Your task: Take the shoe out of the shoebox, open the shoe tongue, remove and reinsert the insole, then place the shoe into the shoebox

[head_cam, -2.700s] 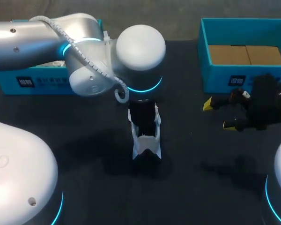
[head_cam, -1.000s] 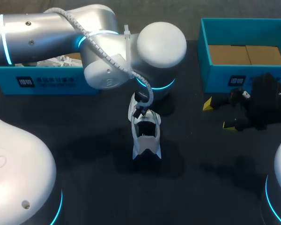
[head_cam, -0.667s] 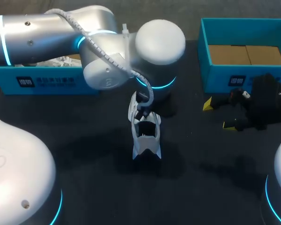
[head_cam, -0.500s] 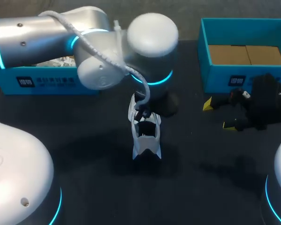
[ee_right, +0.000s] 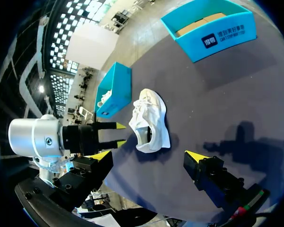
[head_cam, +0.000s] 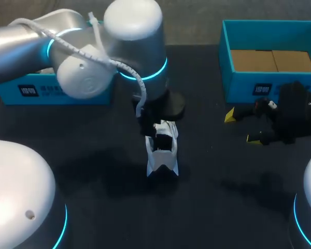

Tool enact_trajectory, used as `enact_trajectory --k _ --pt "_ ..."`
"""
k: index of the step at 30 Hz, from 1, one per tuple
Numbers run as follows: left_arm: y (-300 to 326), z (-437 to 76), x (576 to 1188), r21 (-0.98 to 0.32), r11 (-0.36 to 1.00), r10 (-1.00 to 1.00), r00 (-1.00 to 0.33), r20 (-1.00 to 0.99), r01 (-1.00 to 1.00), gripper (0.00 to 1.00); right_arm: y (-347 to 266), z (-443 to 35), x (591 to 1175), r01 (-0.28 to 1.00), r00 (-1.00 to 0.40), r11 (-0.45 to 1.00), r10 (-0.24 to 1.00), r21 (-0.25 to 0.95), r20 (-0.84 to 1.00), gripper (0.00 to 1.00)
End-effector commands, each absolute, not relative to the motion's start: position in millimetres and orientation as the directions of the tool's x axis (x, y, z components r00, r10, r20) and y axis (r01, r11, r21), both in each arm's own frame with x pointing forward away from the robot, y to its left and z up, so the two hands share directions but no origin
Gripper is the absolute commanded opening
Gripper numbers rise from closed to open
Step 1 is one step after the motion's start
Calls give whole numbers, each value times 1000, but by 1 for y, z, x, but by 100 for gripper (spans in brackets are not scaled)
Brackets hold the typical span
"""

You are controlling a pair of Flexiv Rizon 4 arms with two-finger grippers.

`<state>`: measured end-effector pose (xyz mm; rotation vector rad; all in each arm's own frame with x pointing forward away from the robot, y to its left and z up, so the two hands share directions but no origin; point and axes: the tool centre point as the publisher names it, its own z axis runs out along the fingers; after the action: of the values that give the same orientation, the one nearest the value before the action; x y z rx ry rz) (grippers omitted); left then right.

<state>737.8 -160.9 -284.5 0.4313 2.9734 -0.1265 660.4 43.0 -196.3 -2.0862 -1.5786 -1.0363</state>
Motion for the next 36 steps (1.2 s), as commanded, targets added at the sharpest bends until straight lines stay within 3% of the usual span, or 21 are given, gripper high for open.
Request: enact_trajectory --k 1,4,7,17,29,36 --pt "-158 -286 722 -94 954 269 -952 -145 284 47 44 -197 659 927 125 -337 693 166 710 100" --pt "-161 -288 711 -113 959 245 -959 -141 262 49 44 -197 659 927 125 -337 693 166 710 100" --pt "-164 -294 700 -125 964 217 -967 -136 234 63 44 -197 659 927 125 -337 693 166 710 100" --pt "-179 -337 686 -177 971 151 -986 -76 162 82 44 -197 659 927 125 -337 693 166 710 100" --pt "-194 -371 685 -163 980 108 -994 -30 111 84 44 -197 659 927 125 -337 693 166 710 100" --pt "-191 -381 682 -164 984 74 -997 -10 74 77 44 -197 659 927 125 -337 693 166 710 100"
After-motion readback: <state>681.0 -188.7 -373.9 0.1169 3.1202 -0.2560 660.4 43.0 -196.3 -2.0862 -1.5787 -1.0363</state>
